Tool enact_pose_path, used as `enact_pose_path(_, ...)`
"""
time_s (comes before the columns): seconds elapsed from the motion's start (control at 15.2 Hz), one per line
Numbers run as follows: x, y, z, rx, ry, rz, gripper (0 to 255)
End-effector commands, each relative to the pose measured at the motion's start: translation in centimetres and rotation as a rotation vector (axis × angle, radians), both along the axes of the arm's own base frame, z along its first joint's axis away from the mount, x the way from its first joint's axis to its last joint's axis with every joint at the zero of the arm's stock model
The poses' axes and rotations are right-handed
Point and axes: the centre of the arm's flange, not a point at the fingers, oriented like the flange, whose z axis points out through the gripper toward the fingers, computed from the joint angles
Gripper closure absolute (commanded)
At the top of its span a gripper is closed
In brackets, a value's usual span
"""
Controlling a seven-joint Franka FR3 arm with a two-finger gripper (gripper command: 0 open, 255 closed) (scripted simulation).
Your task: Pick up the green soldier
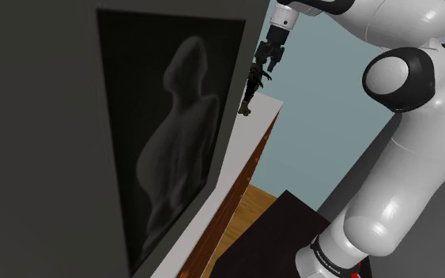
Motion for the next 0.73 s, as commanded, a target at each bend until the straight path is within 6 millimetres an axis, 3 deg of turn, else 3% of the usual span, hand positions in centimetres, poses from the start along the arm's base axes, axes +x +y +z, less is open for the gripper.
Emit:
enact_pose_path(0.0, 1.3, -1.0, 0.0, 0.008, 0.004, 0.006, 0)
enact_pose_path(0.46, 1.3, -1.0, -4.0, 0.008, 0.004, 0.006, 0)
enact_pose_path(0.59, 1.3, -1.0, -4.0, 0.008, 0.004, 0.006, 0)
enact_pose_path(0.66, 1.2, -1.0, -4.0, 0.008, 0.004, 0.006, 255)
